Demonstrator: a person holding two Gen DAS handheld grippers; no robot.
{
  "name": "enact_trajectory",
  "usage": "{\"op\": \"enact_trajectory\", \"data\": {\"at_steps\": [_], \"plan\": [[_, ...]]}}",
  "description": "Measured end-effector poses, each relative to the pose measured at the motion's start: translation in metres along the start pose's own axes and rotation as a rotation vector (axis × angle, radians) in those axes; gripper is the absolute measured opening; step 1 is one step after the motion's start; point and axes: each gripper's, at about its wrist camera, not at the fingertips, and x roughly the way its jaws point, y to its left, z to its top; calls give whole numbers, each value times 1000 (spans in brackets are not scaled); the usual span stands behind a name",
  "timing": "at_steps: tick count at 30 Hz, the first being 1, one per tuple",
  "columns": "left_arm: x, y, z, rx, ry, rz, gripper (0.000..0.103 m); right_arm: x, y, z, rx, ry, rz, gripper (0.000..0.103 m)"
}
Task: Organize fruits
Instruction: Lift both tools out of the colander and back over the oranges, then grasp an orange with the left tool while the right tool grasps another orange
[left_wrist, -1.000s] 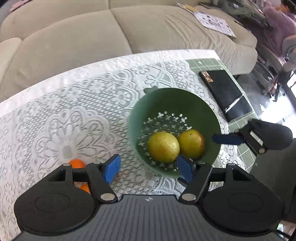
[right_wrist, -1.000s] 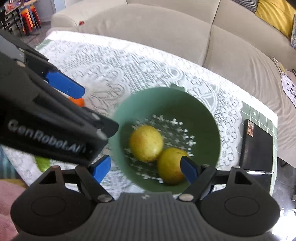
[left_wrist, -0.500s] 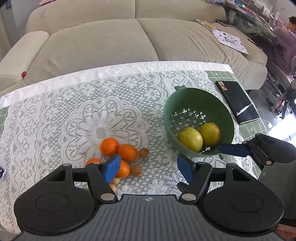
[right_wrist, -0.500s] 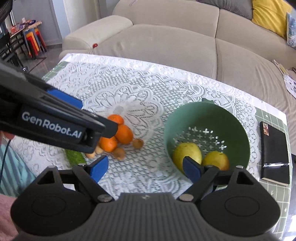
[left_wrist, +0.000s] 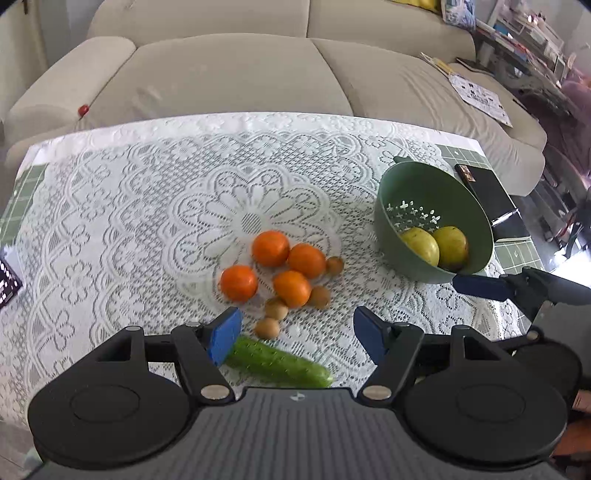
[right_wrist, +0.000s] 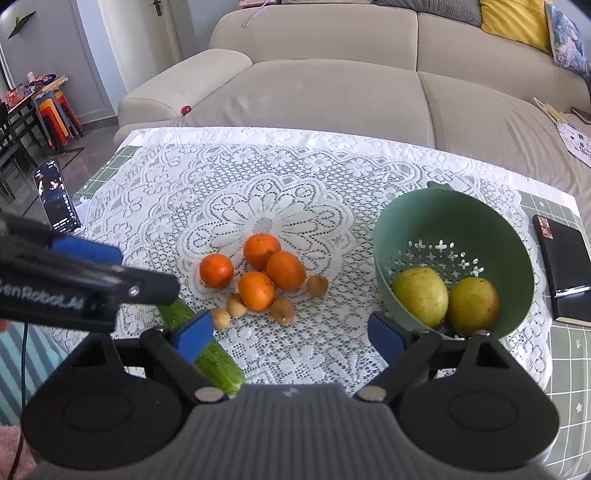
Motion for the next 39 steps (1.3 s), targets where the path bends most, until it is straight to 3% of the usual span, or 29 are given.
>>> {"op": "enact_trajectory", "data": {"at_steps": [6,16,22,32,39], "plan": [[7,27,-19,-69,-2,-12,82,13,7,-3,-8,8,-1,86],[29,50,-28,-137,-2,-9,80,39,17,-8,-80,32,-9,68],[41,56,-27,-147,-7,-10,77,57,9,-10,-56,52,35,56],[60,61,-24,-165,-8,-20,62,83,2,-6,-9,98,63,56],[75,60,-19,-166,4,-15,60,95,-3,-1,-2,96,70,51]]}}
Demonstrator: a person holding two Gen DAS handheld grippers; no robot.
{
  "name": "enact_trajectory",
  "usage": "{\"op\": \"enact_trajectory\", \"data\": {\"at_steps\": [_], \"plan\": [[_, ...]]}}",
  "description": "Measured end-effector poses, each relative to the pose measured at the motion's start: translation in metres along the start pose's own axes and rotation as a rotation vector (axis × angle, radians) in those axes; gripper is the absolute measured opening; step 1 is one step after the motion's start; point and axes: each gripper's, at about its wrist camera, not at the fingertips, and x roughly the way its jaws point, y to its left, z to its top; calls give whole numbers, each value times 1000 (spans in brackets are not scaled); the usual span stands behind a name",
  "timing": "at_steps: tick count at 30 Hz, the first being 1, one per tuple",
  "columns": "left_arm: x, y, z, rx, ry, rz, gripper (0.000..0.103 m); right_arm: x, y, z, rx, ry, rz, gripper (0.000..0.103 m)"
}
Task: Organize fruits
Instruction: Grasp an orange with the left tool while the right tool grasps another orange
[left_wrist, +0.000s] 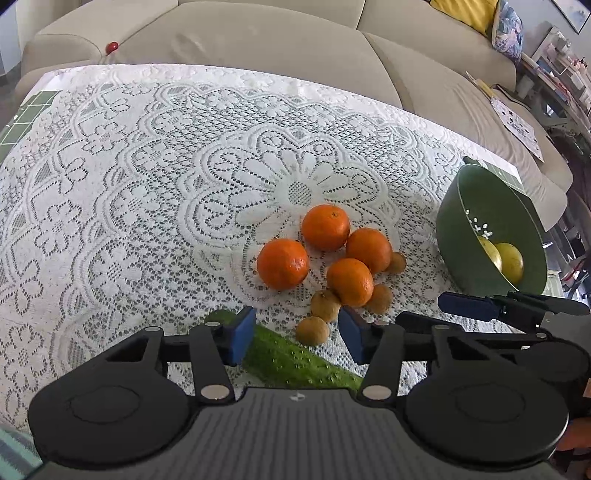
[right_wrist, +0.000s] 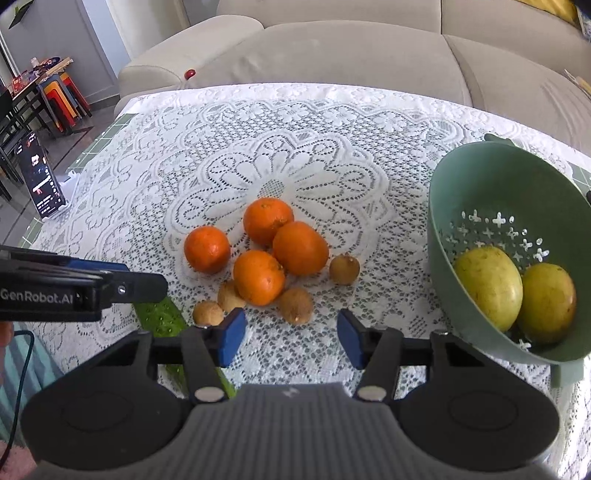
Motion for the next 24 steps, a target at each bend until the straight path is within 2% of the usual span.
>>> {"op": "enact_trajectory", "data": {"at_steps": [5,11,24], "plan": [[10,0,9,5,7,31,56,9,-1,11,4,-14,13,48],[24,8,23,-51,10,12,54,22,-4,31,28,-32,5,43],[58,20,36,-180,73,-28,54,52,-14,51,121,4,37,43]]}}
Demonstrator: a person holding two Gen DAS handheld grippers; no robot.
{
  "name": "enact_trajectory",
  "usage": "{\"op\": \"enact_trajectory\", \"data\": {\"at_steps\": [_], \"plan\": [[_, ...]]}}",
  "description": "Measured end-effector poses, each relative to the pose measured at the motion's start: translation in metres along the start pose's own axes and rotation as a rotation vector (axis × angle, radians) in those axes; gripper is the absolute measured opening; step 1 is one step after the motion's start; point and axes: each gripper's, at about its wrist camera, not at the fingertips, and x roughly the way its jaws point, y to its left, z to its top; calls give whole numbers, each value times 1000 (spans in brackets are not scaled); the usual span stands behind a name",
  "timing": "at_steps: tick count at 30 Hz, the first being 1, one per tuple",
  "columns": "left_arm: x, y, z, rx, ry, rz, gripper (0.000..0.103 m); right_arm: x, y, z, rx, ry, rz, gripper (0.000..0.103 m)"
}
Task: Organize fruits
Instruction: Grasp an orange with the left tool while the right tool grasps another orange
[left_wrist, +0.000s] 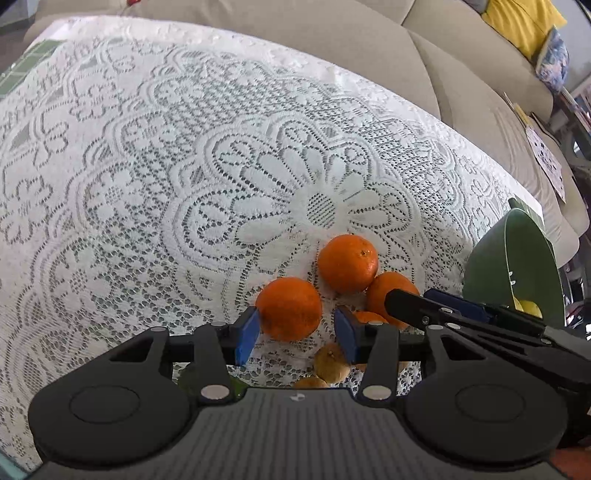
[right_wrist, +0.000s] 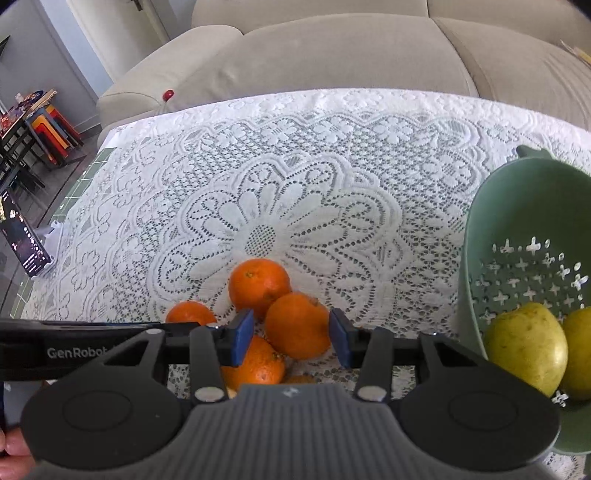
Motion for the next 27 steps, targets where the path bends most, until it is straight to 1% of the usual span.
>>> {"op": "enact_trajectory", "data": {"at_steps": [6,9,11,13,17,27], "plan": [[7,5,1,-26,3,12,54,7,-7,2,30,9,-5,45],[12,9,3,-44,17,23,54,11,-10,2,38,23,-17,44],[15,12,3,-62,22,27,52,12,-10,1,47,22,-8,44],[15,14,4,-68,21,32,50,14,-8,2,34,23,-9,44],[18,16,4,-73,5,35,50,16,-4,2,10,23,-19,44],[16,14,4,-47,-11,46,47,15,-2,3,-38,21,-28,42]]}}
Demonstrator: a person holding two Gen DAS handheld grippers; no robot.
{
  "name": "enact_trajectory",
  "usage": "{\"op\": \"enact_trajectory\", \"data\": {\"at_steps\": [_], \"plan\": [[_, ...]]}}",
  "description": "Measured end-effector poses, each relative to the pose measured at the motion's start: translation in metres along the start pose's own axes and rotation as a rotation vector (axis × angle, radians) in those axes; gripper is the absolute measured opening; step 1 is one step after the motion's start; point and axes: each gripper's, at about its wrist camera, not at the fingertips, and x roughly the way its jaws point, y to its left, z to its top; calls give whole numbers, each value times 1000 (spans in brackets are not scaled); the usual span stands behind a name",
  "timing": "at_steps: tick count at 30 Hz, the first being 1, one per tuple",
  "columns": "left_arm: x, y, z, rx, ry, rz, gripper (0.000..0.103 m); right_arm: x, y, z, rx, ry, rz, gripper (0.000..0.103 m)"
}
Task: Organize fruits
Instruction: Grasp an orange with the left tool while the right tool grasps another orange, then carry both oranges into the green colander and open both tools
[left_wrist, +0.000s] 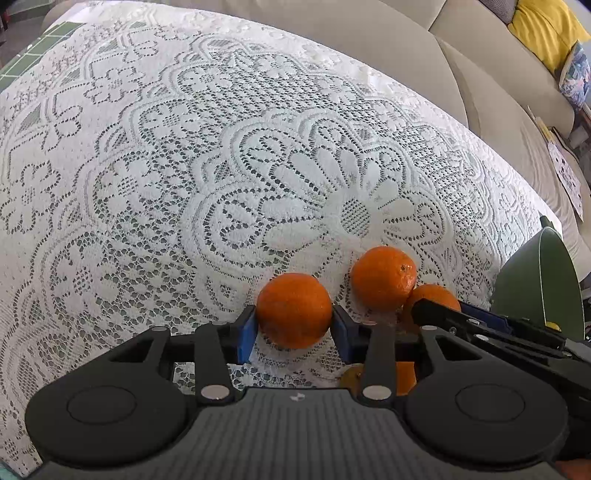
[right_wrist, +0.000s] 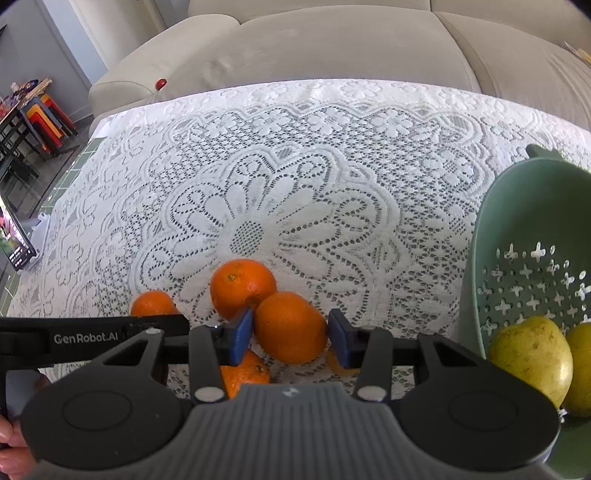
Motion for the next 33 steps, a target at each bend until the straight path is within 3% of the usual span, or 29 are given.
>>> {"op": "enact_trajectory", "data": {"at_steps": [16,25,33], "plan": [[-57,-27,-2,78,-97,17,47,-54,7,-4,-59,-95,16,41],[-88,-62,-14,155,-122,12,47,-96,-6,-16,-83,-139,10,41],[-102,-102,-30,257,-144,-37,47,-125,-26,-27,-115,-165,-9,41]]}}
